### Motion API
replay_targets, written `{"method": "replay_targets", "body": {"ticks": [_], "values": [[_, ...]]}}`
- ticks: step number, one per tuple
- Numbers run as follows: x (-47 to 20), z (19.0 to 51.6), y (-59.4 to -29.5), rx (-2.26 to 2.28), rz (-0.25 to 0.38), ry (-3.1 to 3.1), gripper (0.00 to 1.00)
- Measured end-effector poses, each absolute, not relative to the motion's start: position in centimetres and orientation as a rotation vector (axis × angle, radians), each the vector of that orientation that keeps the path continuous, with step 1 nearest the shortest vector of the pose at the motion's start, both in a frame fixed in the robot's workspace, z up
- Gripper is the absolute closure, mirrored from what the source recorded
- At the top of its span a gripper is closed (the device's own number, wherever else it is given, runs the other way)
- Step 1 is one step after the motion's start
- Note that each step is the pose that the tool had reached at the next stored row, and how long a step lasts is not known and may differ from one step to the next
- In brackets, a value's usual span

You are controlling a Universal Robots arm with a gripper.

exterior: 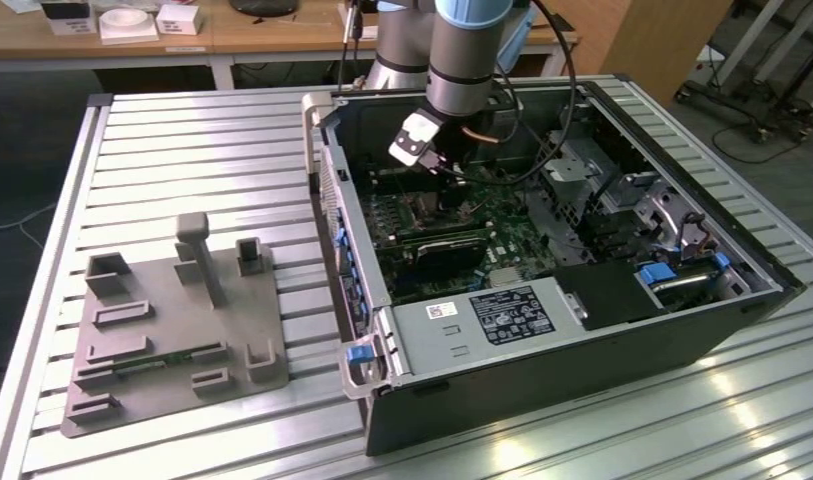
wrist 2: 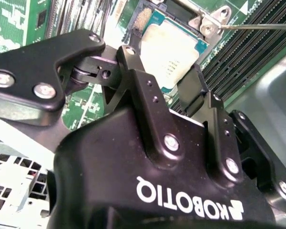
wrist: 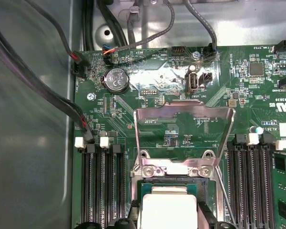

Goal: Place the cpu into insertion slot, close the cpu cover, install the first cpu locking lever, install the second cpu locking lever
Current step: 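Place the cpu into insertion slot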

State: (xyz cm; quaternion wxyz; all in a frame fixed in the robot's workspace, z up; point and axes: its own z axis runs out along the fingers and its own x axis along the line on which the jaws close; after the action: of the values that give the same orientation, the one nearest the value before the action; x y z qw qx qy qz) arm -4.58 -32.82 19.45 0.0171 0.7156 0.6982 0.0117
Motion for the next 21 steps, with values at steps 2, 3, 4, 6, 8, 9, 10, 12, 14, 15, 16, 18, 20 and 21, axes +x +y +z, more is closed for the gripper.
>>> {"method": "replay_targets", "body": {"ticks": [2, 3, 4, 6, 8, 9, 10, 12, 14, 15, 16, 18, 20, 21], "values": [[-4.58, 19.46, -32.84, 2.220, 0.034, 2.173, 0.46], [-4.59, 19.46, -32.85, 2.216, 0.033, 2.176, 0.46], [-4.59, 19.46, -32.85, 2.212, 0.033, 2.179, 0.46], [-4.58, 19.45, -32.87, 2.203, 0.033, 2.187, 0.46], [-4.58, 19.45, -32.90, 2.197, 0.031, 2.192, 0.46], [-4.57, 19.45, -32.91, 2.194, 0.028, 2.193, 0.46], [-4.57, 19.45, -32.92, 2.192, 0.026, 2.192, 0.46], [-4.58, 19.45, -32.94, 2.187, 0.017, 2.190, 0.46], [-4.58, 19.45, -32.97, 2.181, 0.010, 2.189, 0.46], [-4.58, 19.45, -32.98, 2.179, 0.007, 2.189, 0.46], [-4.58, 19.46, -32.98, 2.178, 0.006, 2.189, 0.46], [-4.58, 19.45, -32.98, 2.178, 0.006, 2.189, 0.46], [-4.57, 19.43, -32.97, 2.178, 0.006, 2.189, 0.46], [-4.55, 19.42, -32.97, 2.178, 0.007, 2.189, 0.46]]}}
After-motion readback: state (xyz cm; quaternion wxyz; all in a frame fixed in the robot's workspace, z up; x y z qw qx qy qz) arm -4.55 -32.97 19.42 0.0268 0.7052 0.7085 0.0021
